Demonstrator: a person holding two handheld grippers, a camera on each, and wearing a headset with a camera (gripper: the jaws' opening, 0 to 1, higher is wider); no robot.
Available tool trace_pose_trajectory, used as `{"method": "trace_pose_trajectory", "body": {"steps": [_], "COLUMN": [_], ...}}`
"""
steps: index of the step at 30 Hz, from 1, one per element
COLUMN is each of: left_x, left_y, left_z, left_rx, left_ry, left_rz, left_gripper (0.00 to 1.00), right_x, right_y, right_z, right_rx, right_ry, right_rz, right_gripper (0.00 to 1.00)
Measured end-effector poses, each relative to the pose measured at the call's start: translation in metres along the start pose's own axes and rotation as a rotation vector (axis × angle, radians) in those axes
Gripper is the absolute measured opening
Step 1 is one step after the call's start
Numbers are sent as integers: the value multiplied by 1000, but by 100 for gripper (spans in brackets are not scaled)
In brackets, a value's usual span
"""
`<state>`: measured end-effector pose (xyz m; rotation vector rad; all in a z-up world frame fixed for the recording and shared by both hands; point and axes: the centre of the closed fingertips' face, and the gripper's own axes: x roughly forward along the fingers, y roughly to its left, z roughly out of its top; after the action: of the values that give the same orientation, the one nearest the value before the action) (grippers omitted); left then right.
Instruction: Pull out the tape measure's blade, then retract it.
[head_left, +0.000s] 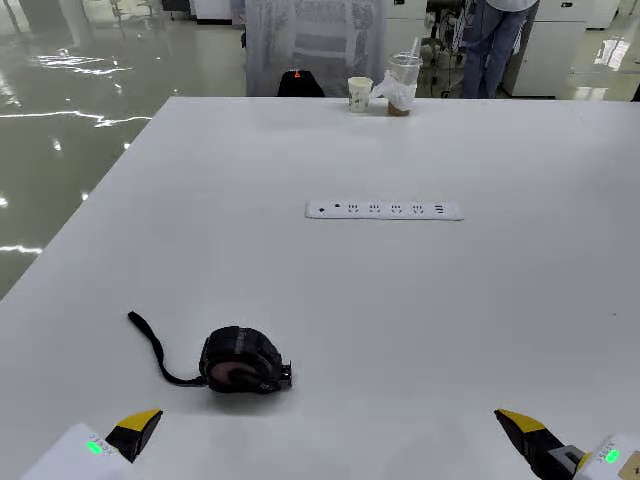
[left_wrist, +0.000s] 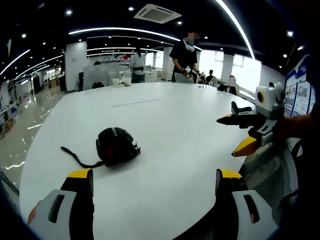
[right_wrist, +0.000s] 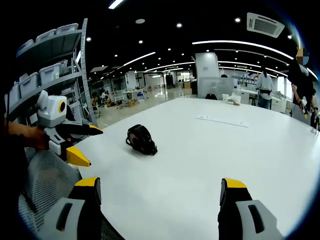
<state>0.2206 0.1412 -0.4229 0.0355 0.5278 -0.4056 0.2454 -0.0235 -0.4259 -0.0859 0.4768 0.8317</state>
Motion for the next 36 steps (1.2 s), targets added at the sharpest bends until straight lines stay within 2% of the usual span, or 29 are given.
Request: {"method": "trace_pose_trajectory", "body": {"steps": [11, 24, 36], "left_x": [0, -1, -1], "left_y": [1, 1, 2], "left_z": [3, 5, 3], "left_rx": [-46, -45, -29], "left_ry": [-17, -29, -14], "left_rz": [-2, -8, -4], "left_gripper": [99, 99, 96], "right_x": [-1, -2, -3], "right_y": [-2, -3, -2], "right_z": [0, 1, 2], "right_rx": [-7, -7, -6], "right_ry": [2, 0, -2], "right_rz": [0, 0, 2], "right_gripper": [99, 99, 99]}}
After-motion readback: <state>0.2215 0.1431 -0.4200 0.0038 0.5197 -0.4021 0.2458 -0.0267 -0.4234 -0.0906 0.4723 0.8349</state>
